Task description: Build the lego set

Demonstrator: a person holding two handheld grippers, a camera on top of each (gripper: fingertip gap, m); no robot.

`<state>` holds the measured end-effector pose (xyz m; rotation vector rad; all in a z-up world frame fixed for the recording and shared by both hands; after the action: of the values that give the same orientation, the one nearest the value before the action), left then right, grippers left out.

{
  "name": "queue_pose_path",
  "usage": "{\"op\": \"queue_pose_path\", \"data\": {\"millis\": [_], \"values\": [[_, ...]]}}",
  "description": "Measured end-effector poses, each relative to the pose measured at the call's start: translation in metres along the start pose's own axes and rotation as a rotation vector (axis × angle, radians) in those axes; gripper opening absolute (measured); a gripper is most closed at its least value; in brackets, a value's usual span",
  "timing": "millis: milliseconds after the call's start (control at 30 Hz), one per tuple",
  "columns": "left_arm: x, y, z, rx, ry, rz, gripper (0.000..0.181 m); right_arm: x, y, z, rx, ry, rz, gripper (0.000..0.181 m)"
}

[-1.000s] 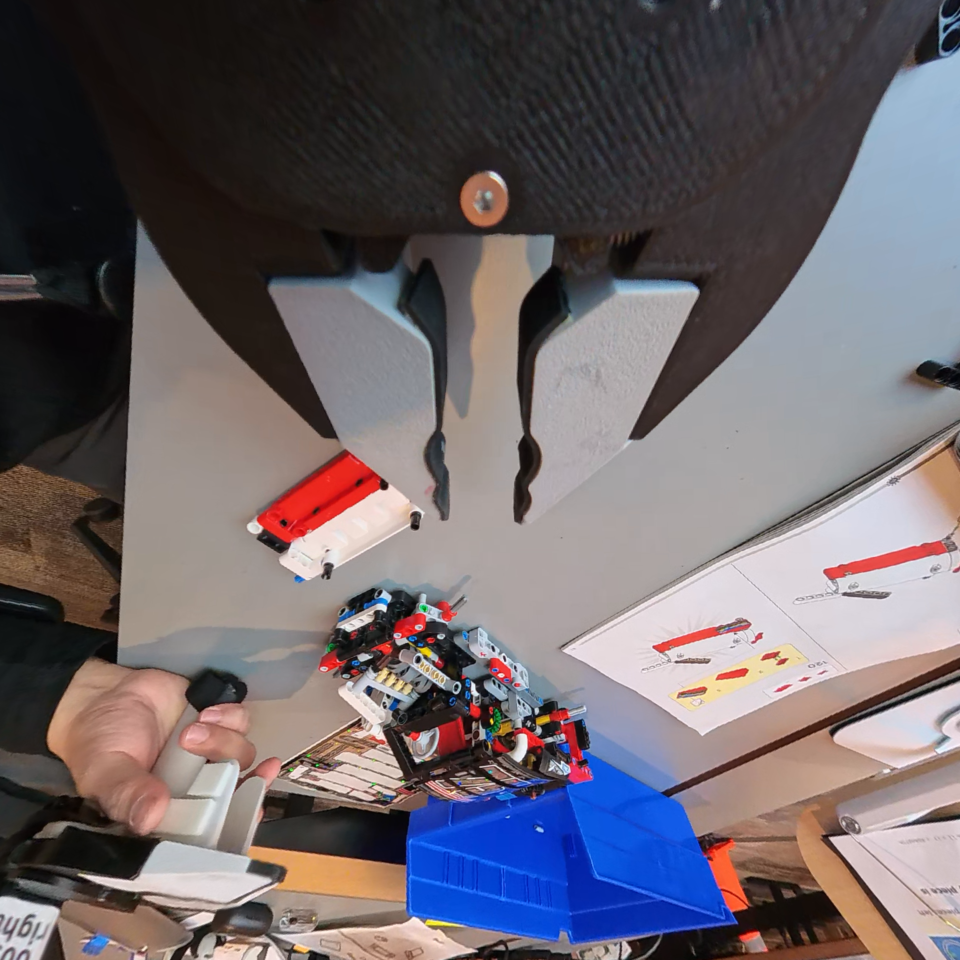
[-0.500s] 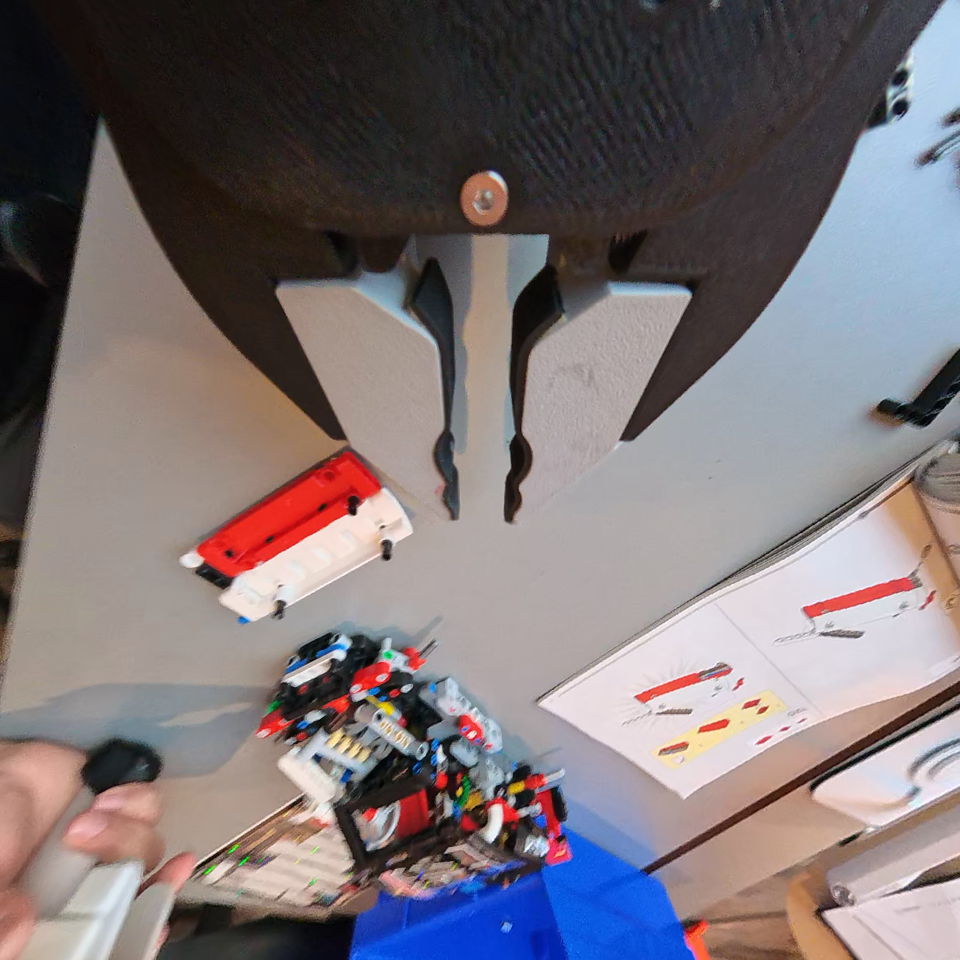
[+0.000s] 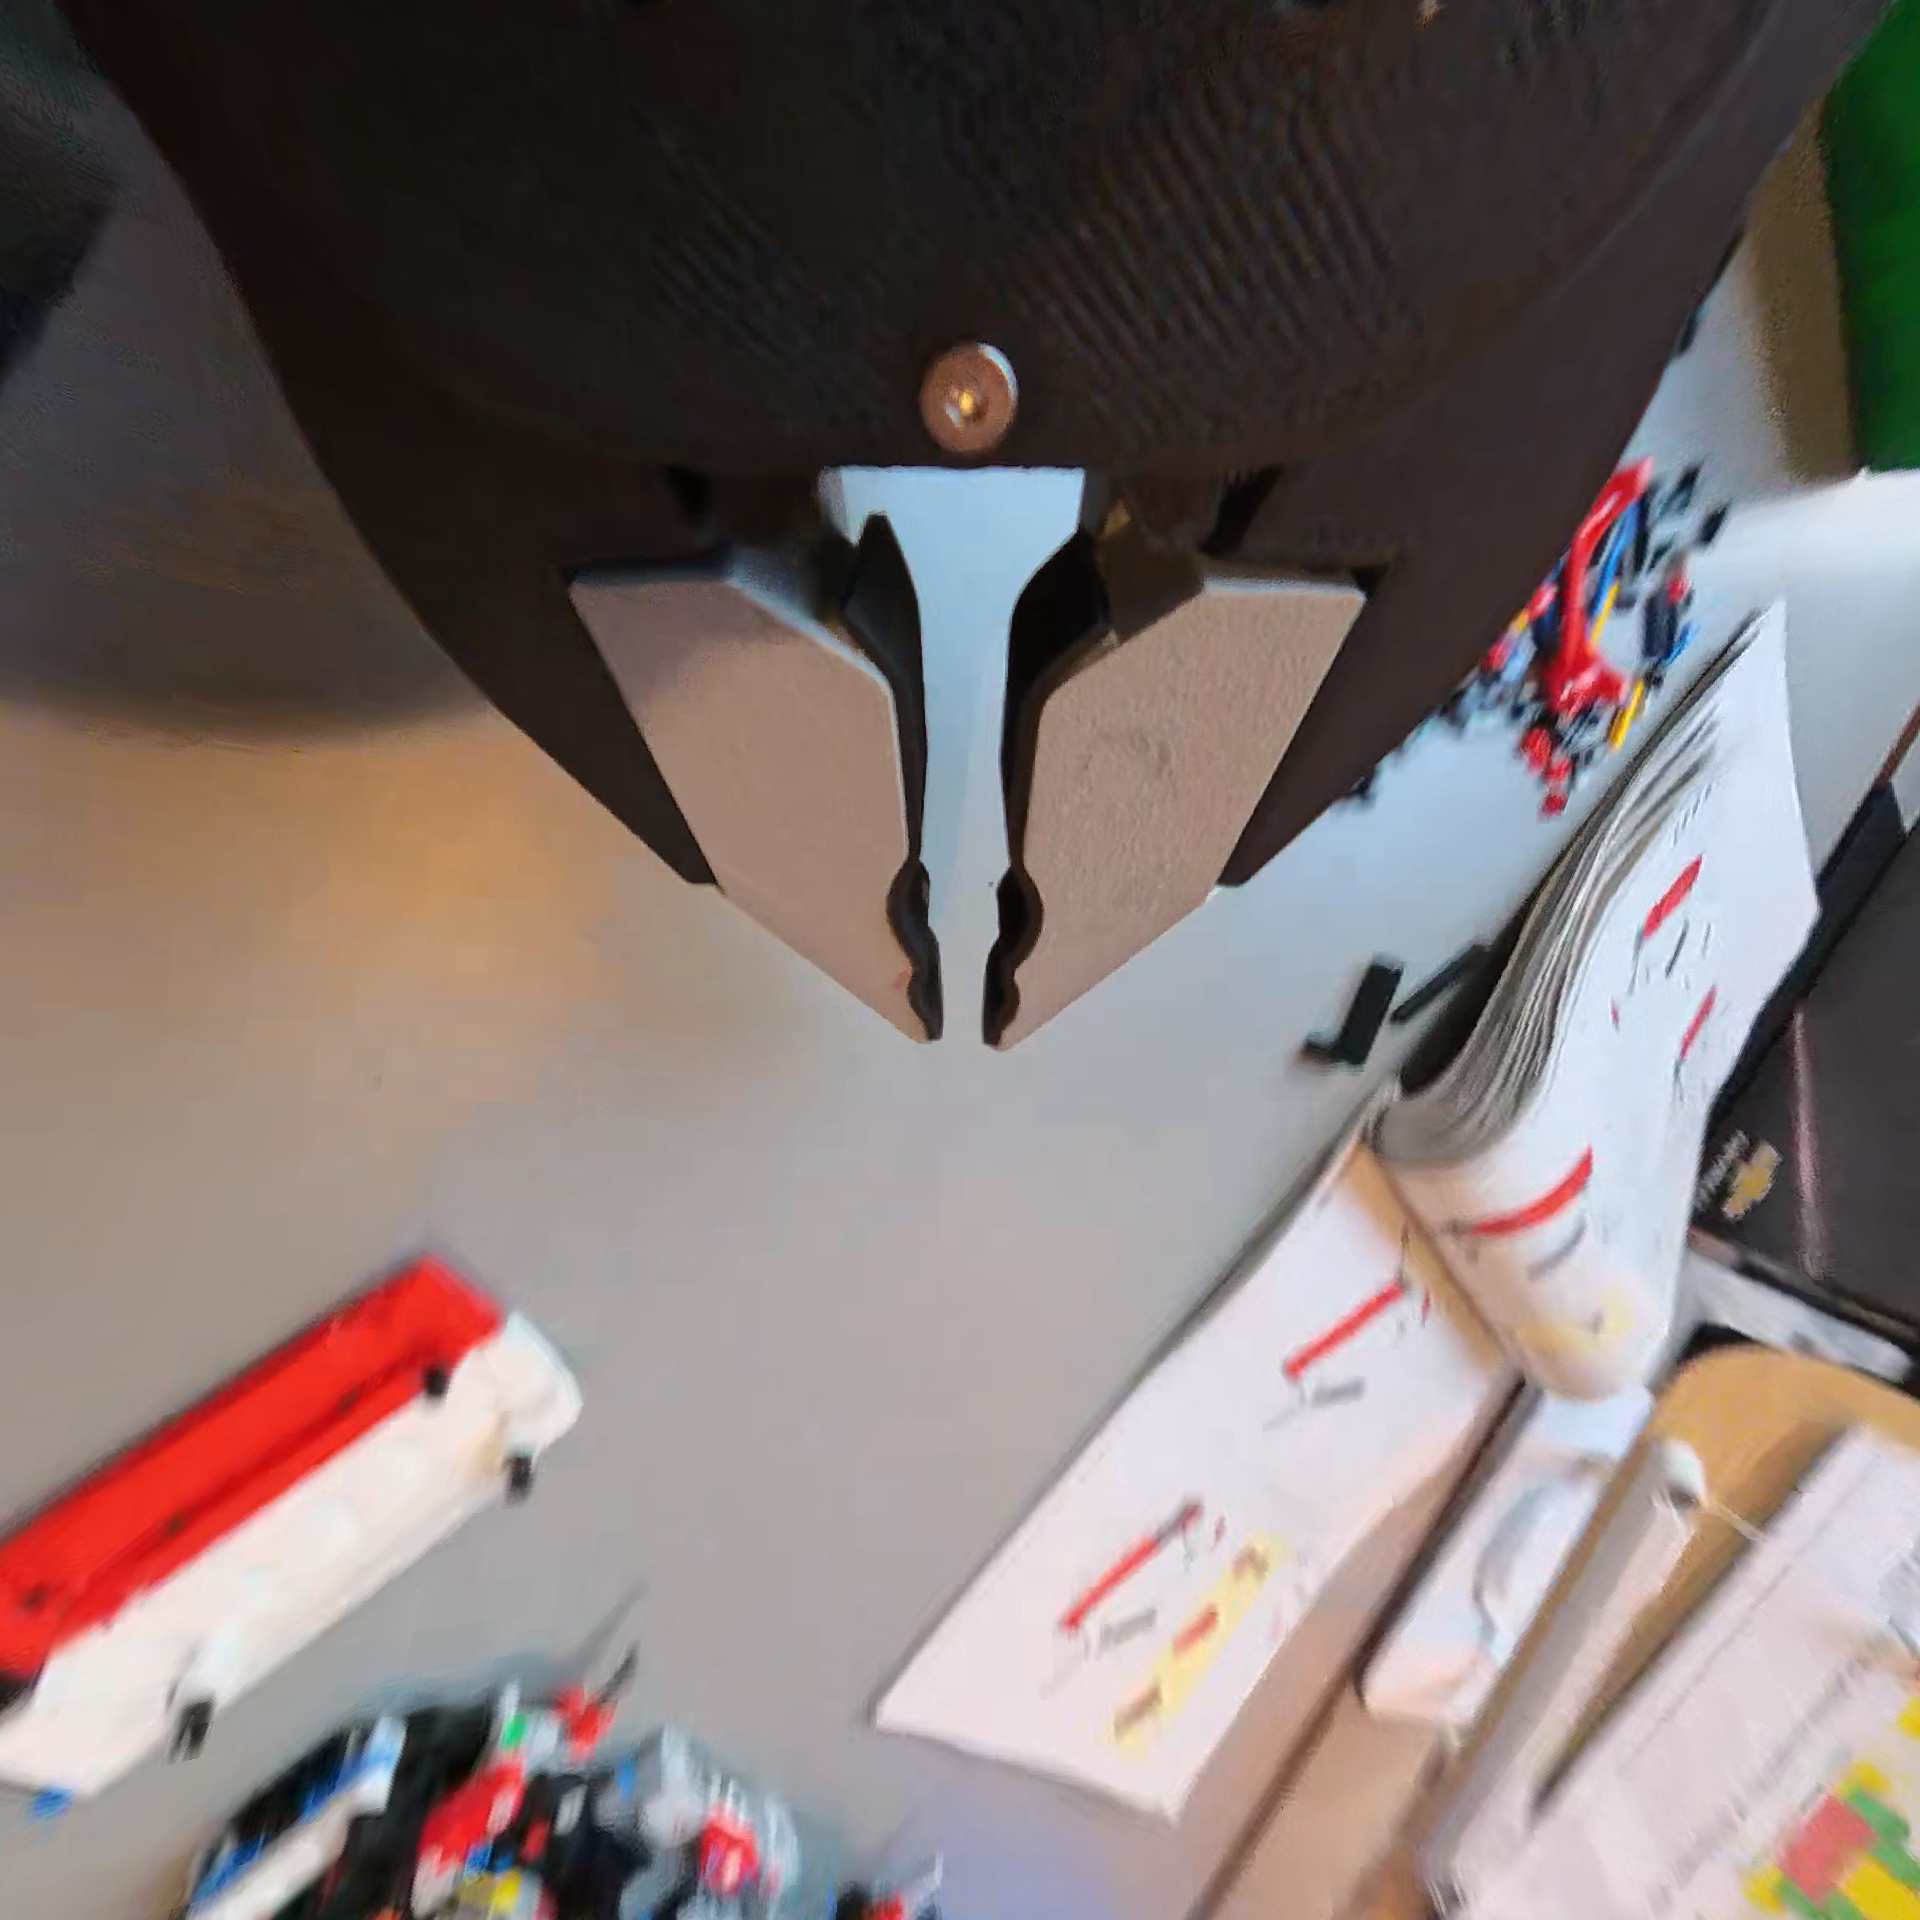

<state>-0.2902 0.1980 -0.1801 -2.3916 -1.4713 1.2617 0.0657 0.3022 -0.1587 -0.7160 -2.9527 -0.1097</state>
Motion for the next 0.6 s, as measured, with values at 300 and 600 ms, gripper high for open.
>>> {"op": "queue_pose_path", "data": {"millis": [300, 600], "values": [[-0.055, -0.061, 0.091, -0.096, -0.203, 0.176, 0.017, 0.0, -0.001, 0.0, -0.001, 0.0, -0.014, 0.0], [-0.044, -0.061, 0.105, -0.09, -0.235, 0.269, 0.013, 0.001, -0.005, 0.0, -0.04, -0.007, -0.006, 0.0]]}}
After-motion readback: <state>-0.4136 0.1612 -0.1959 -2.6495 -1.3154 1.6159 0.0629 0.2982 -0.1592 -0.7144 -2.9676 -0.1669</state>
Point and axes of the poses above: each gripper's, where its closed fingertips meet, x out along the fingers, z out of its underside, y = z × x across the jaws, the point moved 8 cm from there along -x, back along the fingers, and after that the axes turned 1 degree about -y, right-handed, at the moved point
